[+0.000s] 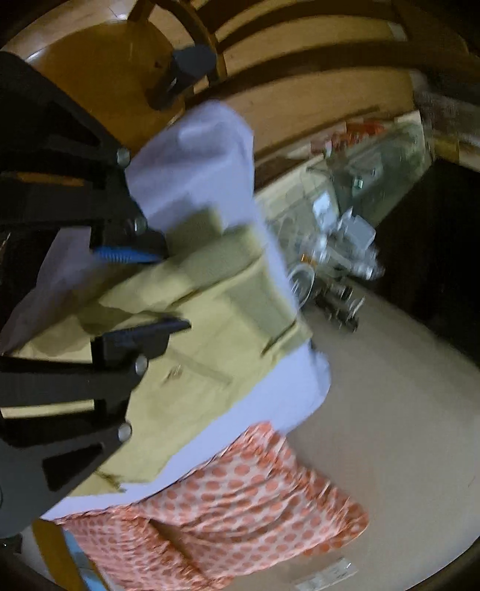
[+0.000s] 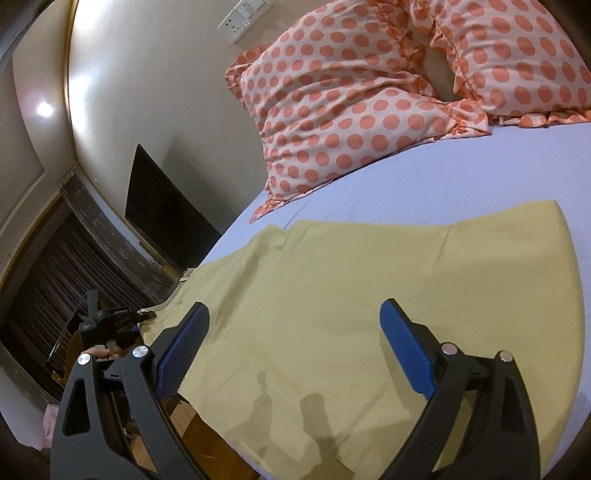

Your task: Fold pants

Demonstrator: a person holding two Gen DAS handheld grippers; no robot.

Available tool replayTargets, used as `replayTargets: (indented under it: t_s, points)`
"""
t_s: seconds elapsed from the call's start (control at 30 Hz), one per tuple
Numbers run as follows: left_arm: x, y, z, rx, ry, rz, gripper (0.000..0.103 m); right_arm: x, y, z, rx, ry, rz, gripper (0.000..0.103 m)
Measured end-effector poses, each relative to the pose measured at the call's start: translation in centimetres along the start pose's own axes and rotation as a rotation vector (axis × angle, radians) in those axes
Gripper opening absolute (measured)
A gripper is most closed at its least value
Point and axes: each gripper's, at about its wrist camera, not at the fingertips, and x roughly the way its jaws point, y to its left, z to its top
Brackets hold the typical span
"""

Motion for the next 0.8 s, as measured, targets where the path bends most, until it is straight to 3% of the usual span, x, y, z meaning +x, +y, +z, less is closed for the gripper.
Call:
replayTargets:
  t_s: [0.23, 0.37, 0.47, 0.5, 0.57, 0.6, 0.67, 0.73, 0.8]
  points:
    - [1.0, 1.8, -0.8, -0.051, 0.052, -0.039, 0.042, 0.8, 1.0, -0.5, -0.015, 0.014, 0.016, 0.095]
    - [1.2, 1.2, -1.2, -0.075, 0.023, -0.065, 0.056, 0.9, 1.4, -0.7, -0.024, 0.018, 0.017, 0.095]
    - [1.7, 0.7, -1.1, -0.095, 0.017, -0.099, 0.058, 0.9, 1.5, -0.7, -0.022, 0.017, 0.018, 0.095]
    - [2.0, 0.5, -1.3, -0.102, 0.026, -0.132, 0.055, 0.9, 1.5, -0.7, -0.022, 0.018, 0.018, 0.095]
    - [2.8, 0.0, -1.6, -0.11, 0.073, -0.22, 0.034, 1.0, 1.6, -0.8, -0.022, 0.02, 0.018, 0.095]
    - [3.2, -0.4, -1.9, -0.099, 0.082, -0.221, 0.031, 1.0, 1.5, -0.9, -0.023, 0.021, 0.017, 0.095]
    - [3.4, -0.7, -2.1, -0.095, 0.059, -0.201, 0.015, 0.9, 1.5, -0.9, -0.02, 0.023, 0.016, 0.095]
    - [3.3, -0.8, -2.1, -0.111, 0.047, -0.214, 0.01, 0.6, 1.3, -1.0, -0.021, 0.017, 0.013, 0.095]
    - [2.3, -3.1, -2.0, -0.01, 0.012, -0.154, 0.009, -0.1, 1.1, -0.8, -0.031, 0.001, 0.003, 0.095]
